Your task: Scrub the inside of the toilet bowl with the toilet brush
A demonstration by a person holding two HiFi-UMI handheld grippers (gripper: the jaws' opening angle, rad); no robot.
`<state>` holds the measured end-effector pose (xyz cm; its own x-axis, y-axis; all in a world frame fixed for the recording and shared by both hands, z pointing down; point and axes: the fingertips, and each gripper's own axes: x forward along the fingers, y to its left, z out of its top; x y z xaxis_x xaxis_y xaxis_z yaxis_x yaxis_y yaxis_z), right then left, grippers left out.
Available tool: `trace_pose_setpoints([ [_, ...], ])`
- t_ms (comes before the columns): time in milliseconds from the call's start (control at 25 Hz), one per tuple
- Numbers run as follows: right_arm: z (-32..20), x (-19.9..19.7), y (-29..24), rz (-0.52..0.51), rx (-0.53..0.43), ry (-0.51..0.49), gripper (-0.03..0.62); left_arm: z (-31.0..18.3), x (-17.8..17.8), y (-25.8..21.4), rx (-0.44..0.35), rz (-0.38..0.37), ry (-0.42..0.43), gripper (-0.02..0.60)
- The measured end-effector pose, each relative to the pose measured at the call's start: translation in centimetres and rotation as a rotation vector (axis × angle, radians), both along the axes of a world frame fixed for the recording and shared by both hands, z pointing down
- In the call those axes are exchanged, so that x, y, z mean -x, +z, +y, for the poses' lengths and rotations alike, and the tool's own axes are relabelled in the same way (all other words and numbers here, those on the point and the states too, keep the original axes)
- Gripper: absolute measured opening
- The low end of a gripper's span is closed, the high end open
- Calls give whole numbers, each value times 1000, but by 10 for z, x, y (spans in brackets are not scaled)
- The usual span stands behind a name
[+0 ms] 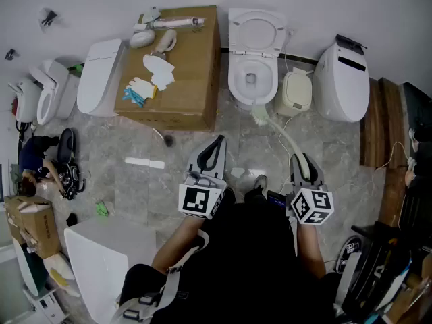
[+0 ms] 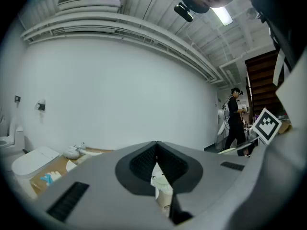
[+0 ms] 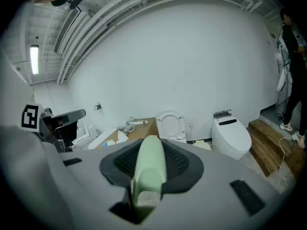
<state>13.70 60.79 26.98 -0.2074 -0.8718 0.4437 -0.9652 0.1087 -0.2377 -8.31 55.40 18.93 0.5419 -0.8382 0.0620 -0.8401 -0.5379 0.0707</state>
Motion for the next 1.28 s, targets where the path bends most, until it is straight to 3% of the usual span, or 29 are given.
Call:
trace_pose_setpoints([
  [800,-12,43,21,-60,49,139,123,-22,47,26,37,13,82,8],
  [1280,-122,19,48,-111,73,152,123,-118,24,33,50,-3,58,8],
])
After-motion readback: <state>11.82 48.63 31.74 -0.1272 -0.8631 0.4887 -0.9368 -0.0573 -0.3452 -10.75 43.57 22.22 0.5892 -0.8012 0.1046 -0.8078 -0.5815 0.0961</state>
